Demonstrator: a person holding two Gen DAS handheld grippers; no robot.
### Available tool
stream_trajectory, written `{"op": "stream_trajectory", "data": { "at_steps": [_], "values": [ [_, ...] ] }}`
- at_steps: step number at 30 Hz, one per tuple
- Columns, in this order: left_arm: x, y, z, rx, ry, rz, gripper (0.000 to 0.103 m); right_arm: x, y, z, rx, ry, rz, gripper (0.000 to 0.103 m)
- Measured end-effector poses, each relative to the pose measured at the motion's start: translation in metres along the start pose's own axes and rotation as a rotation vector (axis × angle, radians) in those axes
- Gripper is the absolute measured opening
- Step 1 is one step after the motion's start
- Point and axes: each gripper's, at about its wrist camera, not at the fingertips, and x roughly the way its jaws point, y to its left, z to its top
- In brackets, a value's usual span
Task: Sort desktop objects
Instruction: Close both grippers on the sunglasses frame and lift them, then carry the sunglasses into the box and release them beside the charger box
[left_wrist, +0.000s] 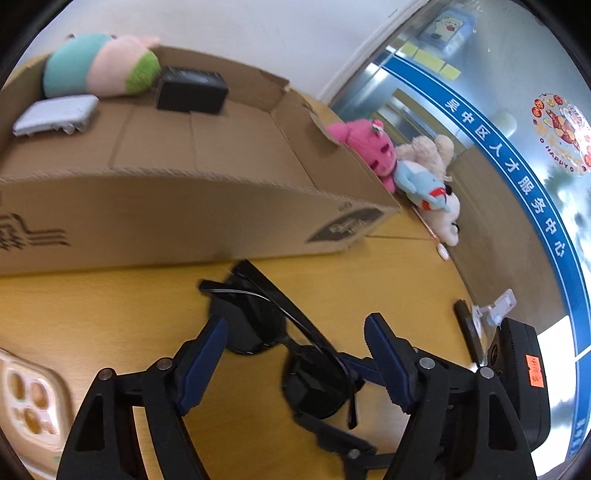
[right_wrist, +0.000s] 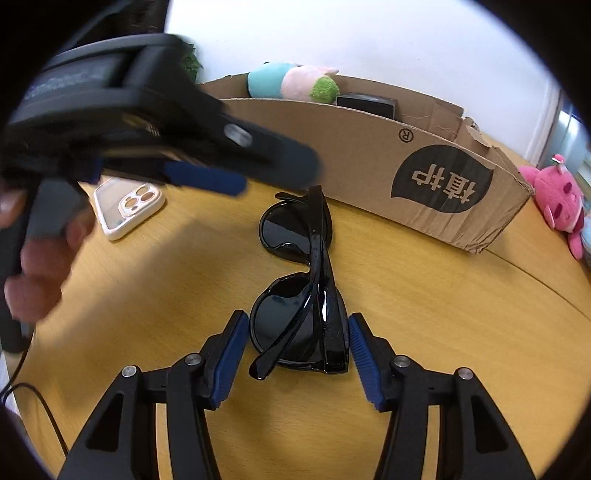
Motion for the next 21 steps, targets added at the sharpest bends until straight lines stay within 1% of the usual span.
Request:
{"op": "stream_trajectory", "data": {
  "at_steps": [2, 3, 4, 5, 6, 7, 10, 15, 18, 21],
  "values": [
    [0.012, -0.005, -0.001, 0.002, 0.030, -0.029, 0.059, -0.001, -0.001, 0.000, 0.033, -0.002, -0.009, 0.054],
    [0.016, -0.007, -0.002, 0.005, 0.039, -0.033, 0.054, -0.001, -0.001, 0.000, 0.048, -0.004, -0.008, 0.054],
    [0.021, -0.010, -0.003, 0.012, 0.047, -0.034, 0.043, -0.002, -0.002, 0.001, 0.060, -0.006, -0.005, 0.054],
    [0.023, -0.011, -0.003, 0.018, 0.053, -0.028, 0.033, -0.002, -0.001, 0.001, 0.065, -0.008, -0.001, 0.054],
    [0.025, -0.013, -0.003, 0.026, 0.054, -0.005, 0.029, -0.003, -0.001, 0.001, 0.063, -0.008, -0.003, 0.054],
    [0.025, -0.015, -0.003, 0.034, 0.055, 0.010, 0.023, -0.003, -0.001, 0.001, 0.063, -0.004, -0.007, 0.054],
    [0.021, -0.018, -0.004, 0.044, 0.053, -0.004, 0.021, -0.008, -0.004, 0.000, 0.088, -0.013, 0.004, 0.054],
    [-0.008, -0.047, 0.001, 0.160, -0.011, 0.049, 0.021, -0.028, 0.005, 0.009, 0.091, -0.079, -0.022, 0.054],
    [-0.031, -0.064, 0.018, 0.218, -0.061, 0.045, 0.021, -0.048, 0.001, 0.028, 0.084, -0.146, -0.041, 0.054],
    [-0.051, -0.081, 0.044, 0.271, -0.112, 0.038, 0.021, -0.070, -0.006, 0.056, 0.075, -0.214, -0.074, 0.054]
  ]
}}
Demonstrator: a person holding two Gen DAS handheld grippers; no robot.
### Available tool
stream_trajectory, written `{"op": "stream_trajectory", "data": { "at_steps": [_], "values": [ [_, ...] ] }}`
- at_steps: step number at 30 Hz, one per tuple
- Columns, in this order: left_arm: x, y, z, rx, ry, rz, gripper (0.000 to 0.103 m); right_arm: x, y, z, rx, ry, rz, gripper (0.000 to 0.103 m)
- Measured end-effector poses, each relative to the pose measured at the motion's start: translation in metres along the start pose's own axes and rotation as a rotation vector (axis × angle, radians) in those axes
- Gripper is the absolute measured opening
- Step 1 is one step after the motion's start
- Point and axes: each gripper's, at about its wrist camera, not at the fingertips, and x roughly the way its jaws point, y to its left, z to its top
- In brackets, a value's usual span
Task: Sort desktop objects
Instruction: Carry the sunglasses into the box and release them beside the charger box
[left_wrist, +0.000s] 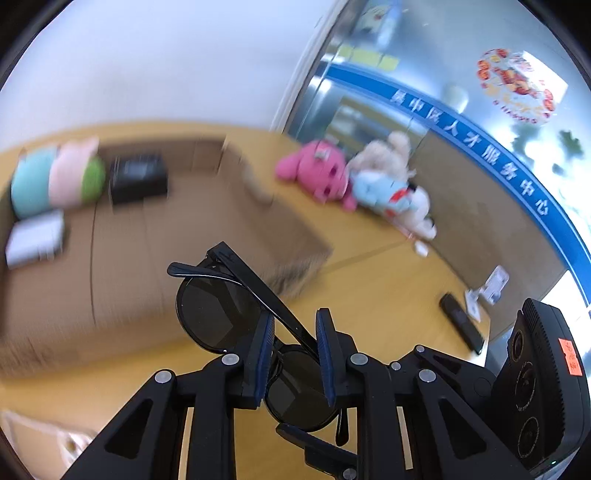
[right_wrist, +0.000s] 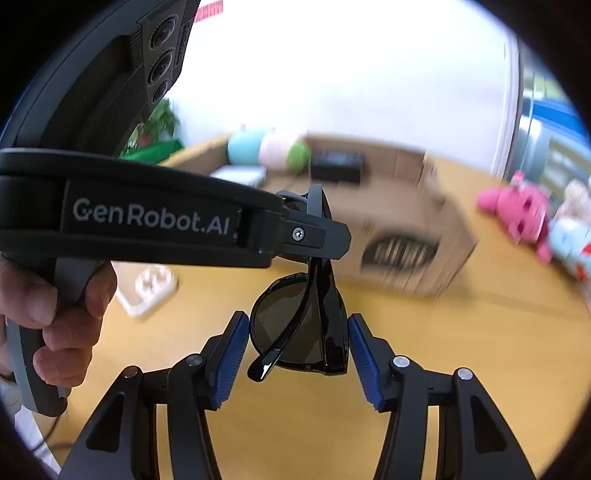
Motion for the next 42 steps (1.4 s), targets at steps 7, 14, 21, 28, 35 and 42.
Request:
{"op": "stream_trajectory", "data": {
  "at_steps": [7, 14, 21, 28, 35, 42],
  "values": [
    [-0.028, -0.002, 0.112, 0.119, -0.104, 0.003, 0.021, -0.009, -0.026, 0.102, -0.002, -0.146, -0.043, 0.054],
    [-0.011, 0.046, 0.218, 0.148, -0.101, -0.014, 0.021, 0.019, -0.057, 0.184, 0.031, -0.173, -0.055, 0.054],
    [0.054, 0.091, 0.280, 0.087, -0.026, -0.048, 0.021, 0.084, -0.095, 0.222, 0.090, -0.101, -0.048, 0.054],
    [0.146, 0.144, 0.290, -0.019, 0.116, -0.065, 0.018, 0.178, -0.137, 0.223, 0.179, 0.046, -0.039, 0.054],
    [0.229, 0.180, 0.257, -0.122, 0.279, -0.070, 0.018, 0.245, -0.162, 0.180, 0.321, 0.205, -0.023, 0.054],
    [0.271, 0.192, 0.238, -0.178, 0.373, -0.099, 0.016, 0.276, -0.165, 0.158, 0.323, 0.297, -0.068, 0.054]
  ]
}}
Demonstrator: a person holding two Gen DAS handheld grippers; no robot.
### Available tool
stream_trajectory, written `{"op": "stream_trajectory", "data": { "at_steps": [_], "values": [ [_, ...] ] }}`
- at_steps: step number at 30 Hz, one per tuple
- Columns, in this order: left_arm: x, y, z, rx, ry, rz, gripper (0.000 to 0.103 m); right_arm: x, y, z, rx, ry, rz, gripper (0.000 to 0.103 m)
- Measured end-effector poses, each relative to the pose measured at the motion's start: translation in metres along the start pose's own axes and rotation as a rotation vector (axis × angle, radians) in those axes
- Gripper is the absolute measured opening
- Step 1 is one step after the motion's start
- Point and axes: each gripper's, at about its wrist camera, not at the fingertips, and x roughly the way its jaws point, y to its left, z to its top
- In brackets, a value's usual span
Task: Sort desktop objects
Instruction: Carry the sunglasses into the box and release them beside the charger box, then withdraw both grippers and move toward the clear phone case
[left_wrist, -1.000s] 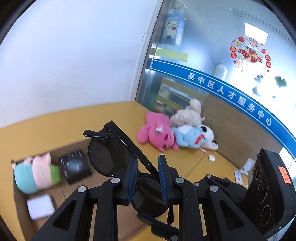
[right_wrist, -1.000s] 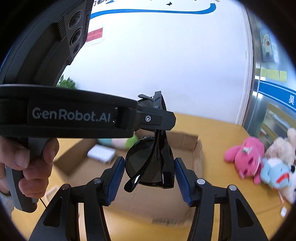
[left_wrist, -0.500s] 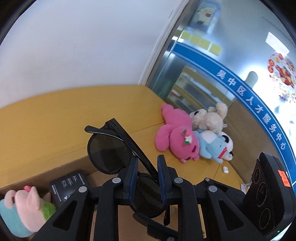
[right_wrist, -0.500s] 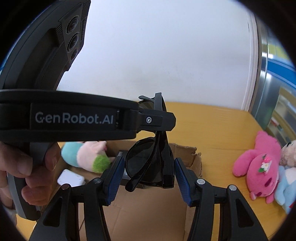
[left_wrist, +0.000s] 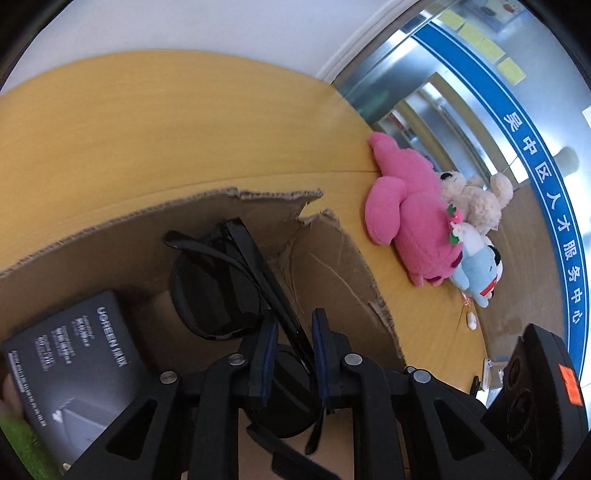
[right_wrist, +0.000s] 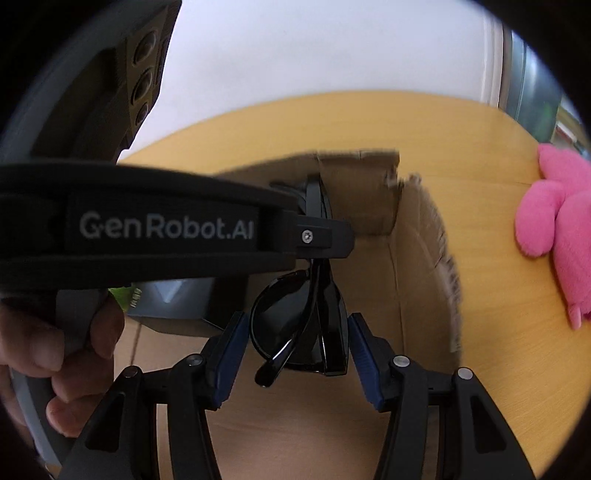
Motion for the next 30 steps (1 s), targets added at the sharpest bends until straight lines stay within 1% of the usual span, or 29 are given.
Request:
{"op": "stream_trajectory", "data": {
  "at_steps": [2, 7, 9, 10, 11, 15, 17, 20, 22, 24, 25, 26, 27, 28, 29, 30],
  "values": [
    [0.004, 0.004, 0.001, -0.021, 0.006, -0.019, 0.017, 0.004, -0.003, -0.002, 0.006, 0.015, -0.002, 0.054],
    [0.007, 0.006, 0.001, -0.045, 0.027, -0.017, 0.018, 0.005, -0.006, -0.009, 0.021, 0.020, 0.013, 0.055],
    [0.005, 0.007, 0.001, -0.056, 0.034, -0.002, 0.025, 0.004, -0.007, -0.012, 0.025, 0.020, 0.016, 0.054],
    [0.002, 0.008, 0.000, -0.059, 0.033, 0.008, 0.034, 0.003, -0.007, -0.013, 0.023, 0.019, 0.009, 0.054],
    [-0.001, 0.008, -0.001, -0.062, 0.028, 0.006, 0.040, 0.002, -0.007, -0.014, 0.023, 0.020, 0.000, 0.055],
    [-0.016, 0.005, -0.005, -0.055, 0.004, 0.005, 0.043, -0.007, -0.006, -0.020, 0.007, 0.014, -0.028, 0.055],
    [-0.027, 0.002, -0.009, -0.043, -0.014, 0.013, 0.043, -0.015, -0.008, -0.024, 0.011, 0.004, -0.038, 0.058],
    [-0.051, -0.009, -0.017, -0.010, -0.056, 0.032, 0.043, -0.032, -0.012, -0.033, 0.024, -0.020, -0.040, 0.059],
    [-0.073, -0.018, -0.025, 0.017, -0.105, 0.040, 0.044, -0.049, -0.010, -0.042, 0.010, -0.044, -0.042, 0.061],
    [-0.104, -0.031, -0.038, 0.055, -0.186, 0.075, 0.049, -0.071, -0.007, -0.055, -0.020, -0.082, -0.045, 0.066],
    [-0.125, -0.040, -0.048, 0.079, -0.242, 0.093, 0.052, -0.082, -0.005, -0.063, -0.036, -0.102, -0.050, 0.071],
    [-0.142, -0.049, -0.057, 0.098, -0.292, 0.120, 0.057, -0.095, 0.003, -0.075, -0.054, -0.125, -0.056, 0.075],
    [-0.159, -0.057, -0.068, 0.118, -0.345, 0.151, 0.066, -0.109, 0.011, -0.089, -0.066, -0.148, -0.063, 0.076],
    [-0.178, -0.067, -0.081, 0.136, -0.404, 0.188, 0.070, -0.115, 0.021, -0.086, -0.073, -0.162, -0.067, 0.078],
    [-0.198, -0.079, -0.098, 0.153, -0.469, 0.242, 0.079, -0.120, 0.021, -0.085, -0.078, -0.173, -0.068, 0.078],
    [-0.215, -0.091, -0.116, 0.174, -0.531, 0.305, 0.082, -0.120, 0.018, -0.078, -0.078, -0.183, -0.066, 0.078]
  ]
}}
